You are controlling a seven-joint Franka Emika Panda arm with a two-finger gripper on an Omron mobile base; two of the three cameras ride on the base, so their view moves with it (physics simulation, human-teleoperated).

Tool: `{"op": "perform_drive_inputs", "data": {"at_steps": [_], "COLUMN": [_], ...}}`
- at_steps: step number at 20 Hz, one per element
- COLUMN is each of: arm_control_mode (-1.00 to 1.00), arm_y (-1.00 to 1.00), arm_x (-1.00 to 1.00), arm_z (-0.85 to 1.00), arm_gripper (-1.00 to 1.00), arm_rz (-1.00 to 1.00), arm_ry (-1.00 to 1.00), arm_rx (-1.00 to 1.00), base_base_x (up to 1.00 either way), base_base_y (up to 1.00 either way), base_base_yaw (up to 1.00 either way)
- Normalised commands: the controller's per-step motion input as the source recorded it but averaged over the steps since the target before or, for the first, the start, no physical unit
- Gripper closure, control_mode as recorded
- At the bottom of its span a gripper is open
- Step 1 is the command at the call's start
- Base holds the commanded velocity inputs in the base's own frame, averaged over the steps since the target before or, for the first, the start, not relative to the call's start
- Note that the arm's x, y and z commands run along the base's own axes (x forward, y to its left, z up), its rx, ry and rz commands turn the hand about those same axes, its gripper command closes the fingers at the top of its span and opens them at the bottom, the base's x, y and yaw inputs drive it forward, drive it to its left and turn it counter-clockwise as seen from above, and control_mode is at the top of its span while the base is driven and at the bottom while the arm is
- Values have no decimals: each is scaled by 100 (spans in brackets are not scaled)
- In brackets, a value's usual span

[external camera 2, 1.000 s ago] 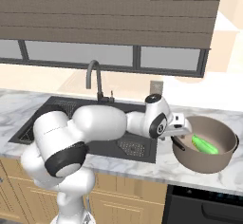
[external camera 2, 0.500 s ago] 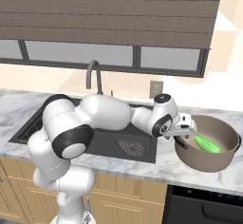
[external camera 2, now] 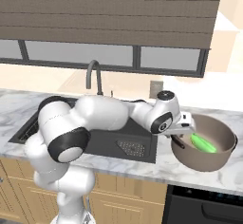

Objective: Dump the corn from the pot into the sink. Then turn on the water and wash the corn. Then turn off the water and put the corn back in the pot.

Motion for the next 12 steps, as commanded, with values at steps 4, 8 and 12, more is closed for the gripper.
{"op": "perform_drive_inputs", "data": {"at_steps": [4, 8, 12], "arm_control_mode": [-100, -100, -100], "arm_y": [98, 100, 98], "arm_x": [-8, 9, 19], "arm_z": [40, 0, 0], "arm_gripper": [100, 100, 100], "arm_rz": [41, 52, 58], "arm_ry": [-11, 2, 6], "arm_rx": [-11, -2, 0], "base_base_x": [0, 0, 0], "base_base_y": [0, 0, 0], "base_base_yaw": [0, 0, 0]}}
